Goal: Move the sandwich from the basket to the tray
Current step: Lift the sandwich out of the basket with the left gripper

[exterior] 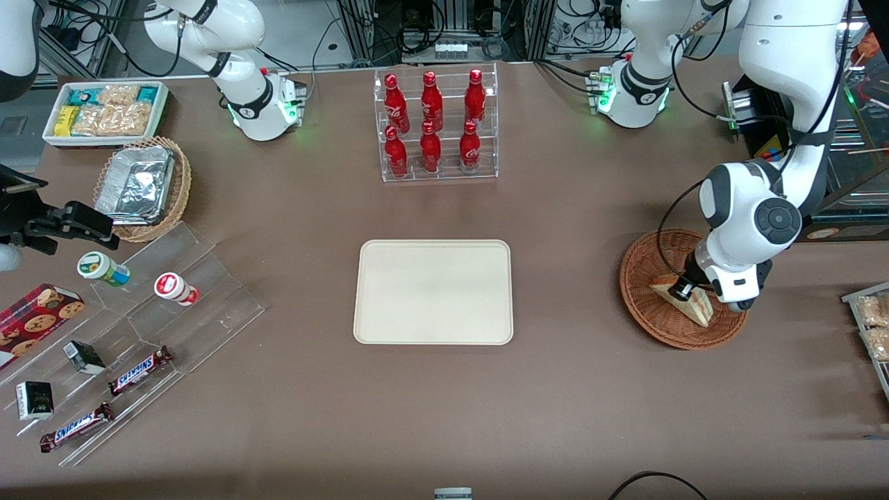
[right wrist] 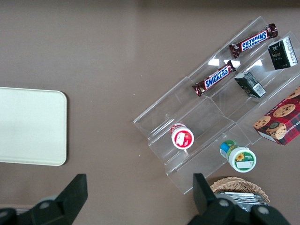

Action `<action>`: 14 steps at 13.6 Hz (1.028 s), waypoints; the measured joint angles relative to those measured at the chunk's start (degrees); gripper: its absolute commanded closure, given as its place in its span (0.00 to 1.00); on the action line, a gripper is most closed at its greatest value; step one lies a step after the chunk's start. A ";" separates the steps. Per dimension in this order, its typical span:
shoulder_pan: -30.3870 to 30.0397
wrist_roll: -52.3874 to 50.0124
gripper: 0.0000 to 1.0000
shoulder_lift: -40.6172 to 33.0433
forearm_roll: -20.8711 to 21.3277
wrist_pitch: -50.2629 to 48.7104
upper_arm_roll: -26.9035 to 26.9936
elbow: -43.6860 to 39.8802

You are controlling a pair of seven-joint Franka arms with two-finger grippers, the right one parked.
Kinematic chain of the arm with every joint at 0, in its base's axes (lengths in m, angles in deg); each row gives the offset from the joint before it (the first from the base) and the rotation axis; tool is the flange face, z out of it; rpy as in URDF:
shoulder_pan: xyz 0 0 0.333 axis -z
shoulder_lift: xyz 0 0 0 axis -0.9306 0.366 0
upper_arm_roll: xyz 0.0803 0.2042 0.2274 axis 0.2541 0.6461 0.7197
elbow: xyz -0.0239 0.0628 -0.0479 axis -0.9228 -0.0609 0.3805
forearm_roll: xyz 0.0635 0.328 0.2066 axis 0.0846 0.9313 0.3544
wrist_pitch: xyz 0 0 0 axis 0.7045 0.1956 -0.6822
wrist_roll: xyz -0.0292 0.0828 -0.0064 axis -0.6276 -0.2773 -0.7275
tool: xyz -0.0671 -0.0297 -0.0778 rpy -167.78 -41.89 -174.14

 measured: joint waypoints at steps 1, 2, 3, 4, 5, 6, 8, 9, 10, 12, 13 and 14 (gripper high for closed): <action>0.15 0.00 1.00 -0.04 0.05 -0.19 0.00 -0.19; 0.37 0.09 1.00 -0.19 0.43 -1.05 -0.02 -0.55; 0.78 0.12 1.00 -0.62 1.60 -3.51 -0.07 -1.29; 1.38 0.12 1.00 -1.53 3.32 -7.61 -0.13 -2.53; 2.26 0.12 1.00 -2.96 5.05 -12.88 -0.19 -4.28; 3.52 0.17 1.00 -4.67 6.73 -18.47 -0.28 -6.21; 7.84 0.18 0.99 -7.94 9.10 -27.98 -0.48 -10.19; 10.76 0.16 0.97 -8.93 9.33 -31.16 -0.56 -12.06; 13.96 -0.07 0.98 -9.31 9.36 -32.95 -0.63 -13.72; 20.42 -1.46 0.98 -8.95 9.34 -33.66 -0.81 -15.99; 23.13 -1.96 0.98 -8.58 9.34 -33.52 -0.89 -16.57; 25.43 -2.13 0.98 -8.20 9.19 -32.88 -0.96 -17.05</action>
